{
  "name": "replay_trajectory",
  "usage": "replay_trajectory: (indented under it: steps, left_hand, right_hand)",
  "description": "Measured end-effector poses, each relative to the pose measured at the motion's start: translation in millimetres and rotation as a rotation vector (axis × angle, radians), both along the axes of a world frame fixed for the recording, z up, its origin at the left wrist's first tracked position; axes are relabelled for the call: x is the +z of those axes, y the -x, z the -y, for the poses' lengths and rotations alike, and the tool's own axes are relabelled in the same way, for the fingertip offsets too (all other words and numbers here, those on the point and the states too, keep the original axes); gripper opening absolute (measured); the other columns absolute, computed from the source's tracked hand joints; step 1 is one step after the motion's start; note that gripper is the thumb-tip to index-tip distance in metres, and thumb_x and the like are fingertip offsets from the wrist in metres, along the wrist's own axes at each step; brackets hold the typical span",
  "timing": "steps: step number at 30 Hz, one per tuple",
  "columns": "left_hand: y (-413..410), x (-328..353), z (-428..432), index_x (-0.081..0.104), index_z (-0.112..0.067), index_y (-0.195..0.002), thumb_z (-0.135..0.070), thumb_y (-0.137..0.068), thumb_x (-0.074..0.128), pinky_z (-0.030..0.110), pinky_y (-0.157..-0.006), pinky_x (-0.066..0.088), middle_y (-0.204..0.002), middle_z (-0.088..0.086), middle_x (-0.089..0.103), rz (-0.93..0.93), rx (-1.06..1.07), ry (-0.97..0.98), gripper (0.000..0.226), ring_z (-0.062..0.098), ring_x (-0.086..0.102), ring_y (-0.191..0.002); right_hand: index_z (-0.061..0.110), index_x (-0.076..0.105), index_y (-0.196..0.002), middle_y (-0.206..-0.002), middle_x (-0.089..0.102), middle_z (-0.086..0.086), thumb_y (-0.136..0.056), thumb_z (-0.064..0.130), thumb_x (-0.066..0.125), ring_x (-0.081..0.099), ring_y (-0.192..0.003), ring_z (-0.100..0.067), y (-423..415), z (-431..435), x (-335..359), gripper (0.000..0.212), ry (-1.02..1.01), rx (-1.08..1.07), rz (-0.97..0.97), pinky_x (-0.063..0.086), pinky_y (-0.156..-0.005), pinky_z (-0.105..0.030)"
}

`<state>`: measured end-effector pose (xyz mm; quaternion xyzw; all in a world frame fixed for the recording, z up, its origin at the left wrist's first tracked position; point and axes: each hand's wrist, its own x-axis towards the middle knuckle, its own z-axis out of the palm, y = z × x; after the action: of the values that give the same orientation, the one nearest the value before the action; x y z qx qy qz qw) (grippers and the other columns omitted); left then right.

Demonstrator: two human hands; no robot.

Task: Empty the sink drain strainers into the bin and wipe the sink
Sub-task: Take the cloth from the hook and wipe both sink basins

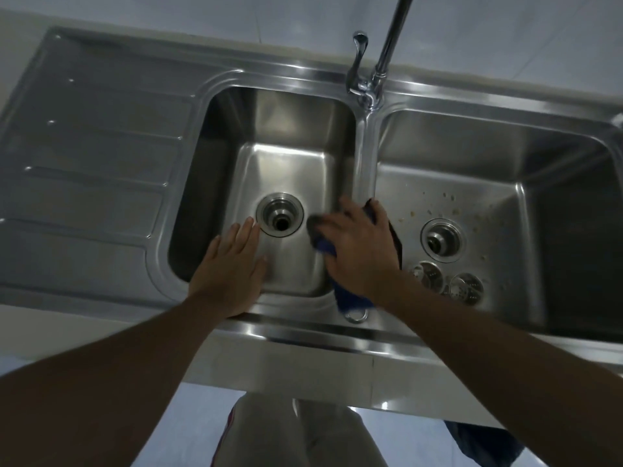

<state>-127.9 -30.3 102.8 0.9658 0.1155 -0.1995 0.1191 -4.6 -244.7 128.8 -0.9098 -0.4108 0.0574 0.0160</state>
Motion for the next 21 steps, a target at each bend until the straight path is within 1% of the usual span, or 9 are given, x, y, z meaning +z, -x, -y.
replay_trajectory:
  steps: [2, 3, 4, 7, 8, 12, 16, 18, 21]
  left_hand:
    - [0, 1, 0, -0.005, -0.017, -0.16, -0.043, -0.105, 0.02, 0.043, -0.126, 0.002, -0.168, -0.003, -0.011, 0.001, 0.003, -0.003, 0.066, 0.017, -0.01, -0.155]
    - [-1, 1, 0, -0.005, -0.017, -0.16, -0.043, -0.104, 0.02, 0.043, -0.126, 0.002, -0.168, -0.003, -0.011, 0.002, 0.004, -0.003, 0.066, 0.016, -0.01, -0.155]
    - [-1, 0, 0, -0.005, -0.017, -0.16, -0.043, -0.104, 0.02, 0.043, -0.126, 0.003, -0.168, -0.003, -0.011, 0.004, 0.003, -0.008, 0.067, 0.016, -0.01, -0.155]
    - [0, -4, -1, -0.003, -0.017, -0.16, -0.043, -0.104, 0.021, 0.043, -0.126, 0.003, -0.168, -0.004, -0.01, 0.024, 0.007, -0.004, 0.067, 0.015, -0.009, -0.155]
    - [0, -5, -1, -0.003, -0.017, -0.16, -0.043, -0.103, 0.021, 0.042, -0.126, 0.003, -0.168, -0.004, -0.009, 0.029, 0.008, 0.001, 0.067, 0.015, -0.009, -0.155]
    - [1, -5, -2, 0.001, -0.016, -0.161, -0.037, -0.104, 0.024, 0.042, -0.126, 0.002, -0.169, -0.003, -0.005, 0.091, 0.025, 0.027, 0.065, 0.016, -0.006, -0.155]
    - [2, 11, -9, 0.016, -0.013, -0.16, -0.029, -0.098, 0.021, 0.044, -0.126, 0.003, -0.168, 0.004, 0.013, 0.293, 0.207, 0.183, 0.064, 0.022, 0.004, -0.156]
    - [9, 16, -29, 0.02, -0.012, -0.159, -0.03, -0.097, 0.019, 0.045, -0.126, 0.006, -0.166, 0.005, 0.018, 0.337, 0.226, 0.091, 0.064, 0.025, 0.008, -0.155]
    - [28, 16, -75, 0.019, -0.015, -0.159, -0.027, -0.101, 0.019, 0.047, -0.125, 0.009, -0.167, 0.002, 0.015, 0.278, 0.196, -0.068, 0.06, 0.026, 0.009, -0.155]
  right_hand:
    - [0.03, 0.07, -0.113, -0.122, 0.068, 0.009, -0.081, 0.046, 0.04, 0.046, -0.133, -0.024, 9, 12, -2, 0.047, 0.017, 0.187, -0.054, 0.023, -0.113, -0.058]
    - [0.029, 0.071, -0.113, -0.12, 0.069, 0.008, -0.081, 0.046, 0.041, 0.047, -0.132, -0.024, 1, 13, -3, 0.046, 0.006, 0.197, -0.054, 0.024, -0.113, -0.057]
    - [0.028, 0.07, -0.115, -0.121, 0.069, 0.006, -0.083, 0.046, 0.043, 0.047, -0.132, -0.025, -9, 11, -3, 0.046, -0.026, 0.14, -0.035, 0.024, -0.114, -0.056]
    - [0.027, 0.064, -0.127, -0.132, 0.062, 0.005, -0.086, 0.041, 0.053, 0.042, -0.135, -0.025, -30, -1, -1, 0.045, -0.137, -0.146, -0.036, 0.024, -0.116, -0.052]
    - [0.027, 0.063, -0.129, -0.134, 0.061, 0.006, -0.086, 0.041, 0.054, 0.042, -0.136, -0.024, -27, -1, -2, 0.046, -0.175, -0.171, -0.053, 0.024, -0.116, -0.052]
    - [0.033, 0.061, -0.13, -0.134, 0.061, 0.012, -0.083, 0.046, 0.053, 0.042, -0.137, -0.017, 15, 25, -5, 0.049, -0.246, -0.014, -0.139, 0.021, -0.119, -0.049]
    - [0.037, 0.068, -0.121, -0.125, 0.067, 0.017, -0.08, 0.042, 0.054, 0.051, -0.13, -0.009, 43, 37, 3, 0.044, -0.252, 0.091, -0.275, 0.026, -0.118, -0.043]
    - [0.035, 0.068, -0.123, -0.123, 0.068, 0.016, -0.081, 0.041, 0.052, 0.055, -0.126, -0.008, 55, 27, 9, 0.045, -0.217, 0.134, -0.331, 0.03, -0.116, -0.041]
    - [0.03, 0.059, -0.135, -0.135, 0.062, 0.011, -0.087, 0.042, 0.051, 0.058, -0.121, -0.01, 75, 0, 13, 0.05, -0.148, 0.232, -0.355, 0.038, -0.11, -0.037]
